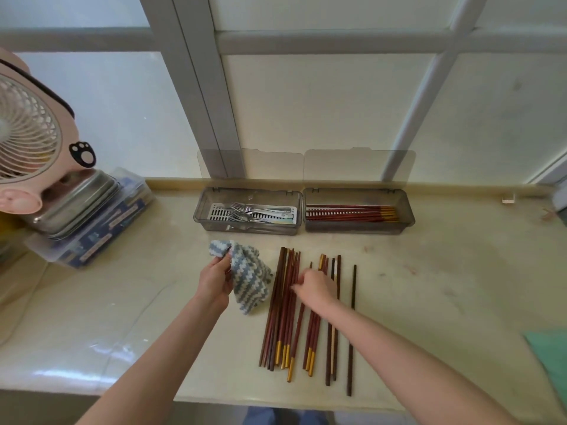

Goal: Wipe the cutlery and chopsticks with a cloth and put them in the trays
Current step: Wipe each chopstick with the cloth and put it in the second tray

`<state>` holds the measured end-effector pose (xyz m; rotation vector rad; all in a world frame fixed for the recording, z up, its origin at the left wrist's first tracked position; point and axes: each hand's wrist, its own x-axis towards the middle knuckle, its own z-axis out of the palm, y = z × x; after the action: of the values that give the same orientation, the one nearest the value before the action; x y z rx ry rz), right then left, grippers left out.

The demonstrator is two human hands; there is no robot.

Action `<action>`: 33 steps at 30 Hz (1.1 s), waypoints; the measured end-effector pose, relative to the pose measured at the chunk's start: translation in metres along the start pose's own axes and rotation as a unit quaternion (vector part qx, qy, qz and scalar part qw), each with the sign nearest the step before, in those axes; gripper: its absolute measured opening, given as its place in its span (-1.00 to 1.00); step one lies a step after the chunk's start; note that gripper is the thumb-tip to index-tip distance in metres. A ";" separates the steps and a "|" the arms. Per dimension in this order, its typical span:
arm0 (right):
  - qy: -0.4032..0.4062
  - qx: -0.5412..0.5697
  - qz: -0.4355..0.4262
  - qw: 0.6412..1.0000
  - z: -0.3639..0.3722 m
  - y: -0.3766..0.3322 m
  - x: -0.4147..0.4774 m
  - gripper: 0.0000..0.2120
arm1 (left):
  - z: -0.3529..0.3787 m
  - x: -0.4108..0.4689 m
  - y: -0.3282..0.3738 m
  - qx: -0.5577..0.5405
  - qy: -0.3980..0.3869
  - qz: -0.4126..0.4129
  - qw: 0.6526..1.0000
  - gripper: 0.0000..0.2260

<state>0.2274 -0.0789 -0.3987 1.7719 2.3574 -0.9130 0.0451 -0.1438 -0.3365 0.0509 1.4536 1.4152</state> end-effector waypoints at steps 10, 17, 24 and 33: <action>0.012 0.057 0.134 0.989 0.020 -0.030 0.003 -0.77 | -0.011 -0.007 -0.002 -0.009 0.005 -0.012 1.000 -0.80; 0.001 0.207 0.222 0.953 0.024 -0.020 0.005 -0.67 | -0.009 -0.010 -0.001 -0.018 -0.003 -0.023 1.000 -0.81; 0.035 0.317 0.232 0.919 0.003 -0.009 0.006 -0.75 | -0.003 -0.009 -0.002 0.019 -0.030 -0.025 0.999 -0.85; -0.101 0.390 -0.025 0.915 -0.067 -0.044 -0.012 -0.93 | 0.035 -0.021 0.001 0.139 -0.131 0.040 0.981 -0.83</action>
<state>0.2127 -0.0642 -0.3205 1.6680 2.0396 -2.1488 0.0773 -0.1331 -0.3140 0.4610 1.4284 1.2080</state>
